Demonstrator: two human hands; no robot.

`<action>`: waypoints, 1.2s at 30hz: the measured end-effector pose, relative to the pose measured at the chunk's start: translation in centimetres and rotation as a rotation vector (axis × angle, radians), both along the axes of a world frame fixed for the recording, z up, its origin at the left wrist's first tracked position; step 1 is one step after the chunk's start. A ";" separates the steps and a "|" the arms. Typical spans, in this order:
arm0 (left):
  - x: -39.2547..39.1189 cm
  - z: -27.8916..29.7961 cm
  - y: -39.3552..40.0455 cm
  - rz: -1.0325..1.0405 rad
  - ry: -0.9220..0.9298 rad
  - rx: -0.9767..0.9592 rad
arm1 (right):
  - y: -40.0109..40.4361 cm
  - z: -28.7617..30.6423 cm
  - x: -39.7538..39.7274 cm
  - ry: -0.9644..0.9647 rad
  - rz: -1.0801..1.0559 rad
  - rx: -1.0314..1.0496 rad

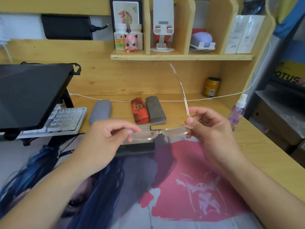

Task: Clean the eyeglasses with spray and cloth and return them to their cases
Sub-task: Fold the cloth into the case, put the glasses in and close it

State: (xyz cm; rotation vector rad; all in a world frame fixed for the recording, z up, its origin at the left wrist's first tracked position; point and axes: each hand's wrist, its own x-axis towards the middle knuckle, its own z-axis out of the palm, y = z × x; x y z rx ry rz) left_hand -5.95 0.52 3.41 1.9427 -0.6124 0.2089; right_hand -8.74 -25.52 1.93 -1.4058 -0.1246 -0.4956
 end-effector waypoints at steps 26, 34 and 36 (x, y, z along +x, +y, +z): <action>-1.6 0.7 -1.2 0.027 -0.049 -0.235 | 0.9 -0.1 -1.2 -0.174 0.084 -0.903; -2.0 0.7 -0.8 -0.008 -0.149 -0.228 | 2.5 -0.8 -1.2 -0.224 0.043 -0.904; -1.5 0.8 0.2 0.044 -0.183 -0.218 | 2.5 -0.5 -1.2 -0.254 -0.028 -0.927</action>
